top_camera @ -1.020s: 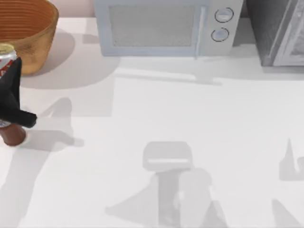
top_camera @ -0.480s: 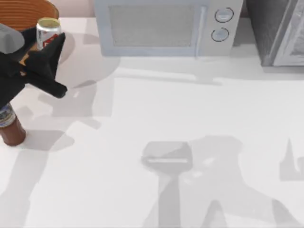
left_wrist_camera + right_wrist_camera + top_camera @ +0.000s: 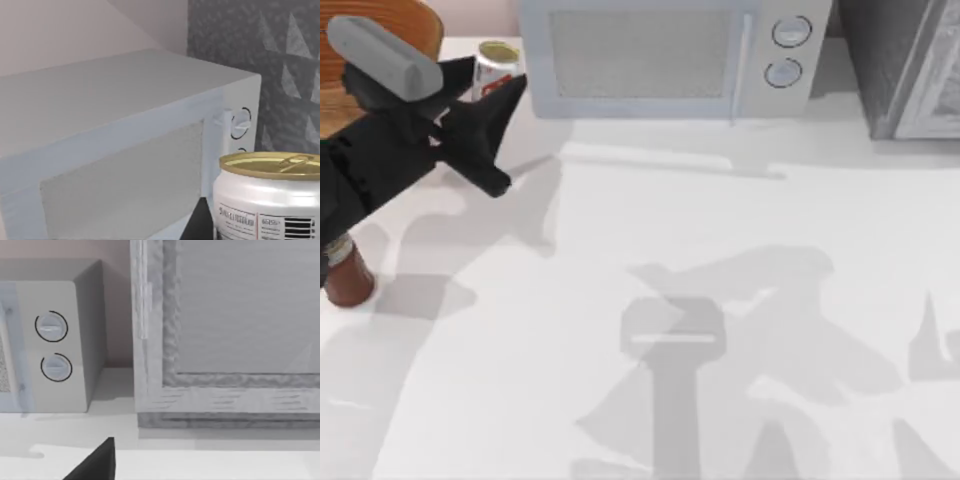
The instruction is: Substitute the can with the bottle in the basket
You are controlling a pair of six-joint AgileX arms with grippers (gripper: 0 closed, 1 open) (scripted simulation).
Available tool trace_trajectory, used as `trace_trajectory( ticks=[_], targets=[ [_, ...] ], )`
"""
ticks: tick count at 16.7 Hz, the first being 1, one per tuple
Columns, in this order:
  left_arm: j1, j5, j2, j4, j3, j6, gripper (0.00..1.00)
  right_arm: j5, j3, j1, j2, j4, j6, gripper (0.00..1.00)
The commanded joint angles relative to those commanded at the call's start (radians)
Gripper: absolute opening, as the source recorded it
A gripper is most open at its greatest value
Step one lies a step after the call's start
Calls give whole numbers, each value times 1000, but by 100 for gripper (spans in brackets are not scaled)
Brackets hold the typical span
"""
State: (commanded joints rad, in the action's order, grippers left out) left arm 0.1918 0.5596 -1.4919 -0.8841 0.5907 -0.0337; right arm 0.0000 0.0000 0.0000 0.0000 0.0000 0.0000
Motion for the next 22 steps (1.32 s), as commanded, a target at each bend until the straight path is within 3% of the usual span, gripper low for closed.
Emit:
trace_trajectory(
  ticks=[22],
  targets=[
    [102, 510, -765, -423, 316, 2, 0, 0, 0, 0, 0, 0, 0, 100]
  ],
)
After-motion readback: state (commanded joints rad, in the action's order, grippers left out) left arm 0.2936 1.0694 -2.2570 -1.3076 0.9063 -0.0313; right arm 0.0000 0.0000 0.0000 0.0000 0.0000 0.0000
